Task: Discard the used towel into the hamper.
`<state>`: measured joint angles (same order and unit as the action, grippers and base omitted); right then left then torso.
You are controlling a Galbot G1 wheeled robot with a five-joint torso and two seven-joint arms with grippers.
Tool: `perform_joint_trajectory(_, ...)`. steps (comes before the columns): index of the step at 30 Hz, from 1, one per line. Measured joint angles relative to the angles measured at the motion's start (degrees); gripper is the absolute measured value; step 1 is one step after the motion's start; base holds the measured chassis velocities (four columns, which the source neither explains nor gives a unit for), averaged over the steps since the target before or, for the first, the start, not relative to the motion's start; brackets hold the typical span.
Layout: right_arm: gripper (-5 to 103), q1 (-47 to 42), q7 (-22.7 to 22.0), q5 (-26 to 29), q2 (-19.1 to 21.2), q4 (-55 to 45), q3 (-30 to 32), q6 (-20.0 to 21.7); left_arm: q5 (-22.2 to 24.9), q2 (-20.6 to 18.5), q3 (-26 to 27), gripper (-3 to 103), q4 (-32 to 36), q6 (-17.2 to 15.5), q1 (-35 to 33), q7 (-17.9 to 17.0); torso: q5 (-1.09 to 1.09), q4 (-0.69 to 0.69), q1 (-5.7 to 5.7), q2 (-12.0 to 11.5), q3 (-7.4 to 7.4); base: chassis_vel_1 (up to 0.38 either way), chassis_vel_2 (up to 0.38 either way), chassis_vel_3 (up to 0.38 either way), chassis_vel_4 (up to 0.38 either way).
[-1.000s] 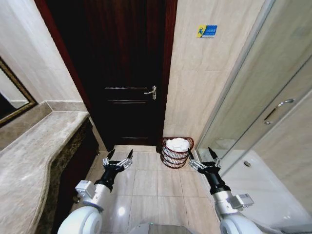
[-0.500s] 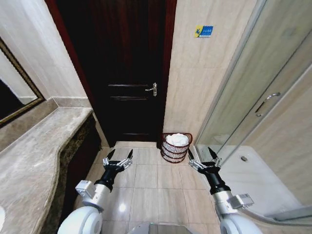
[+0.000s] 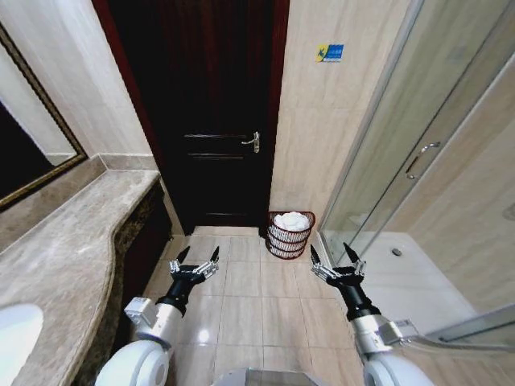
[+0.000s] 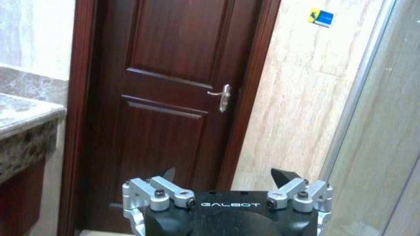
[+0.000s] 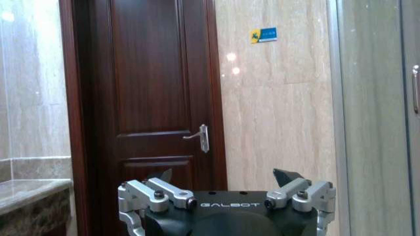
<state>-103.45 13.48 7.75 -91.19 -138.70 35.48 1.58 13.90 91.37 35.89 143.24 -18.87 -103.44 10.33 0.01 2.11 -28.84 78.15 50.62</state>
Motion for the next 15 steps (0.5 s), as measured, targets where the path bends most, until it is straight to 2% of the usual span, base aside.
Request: perform_joint_trajectory(15,100,-0.01,0.00,0.00,0.00,0.00,0.00,0.00,0.00,-0.01,0.00,99,0.00,0.00,-0.01,0.00,-0.01,-0.01,0.05,0.03,-0.02,0.121,-0.123,-0.120,0.123)
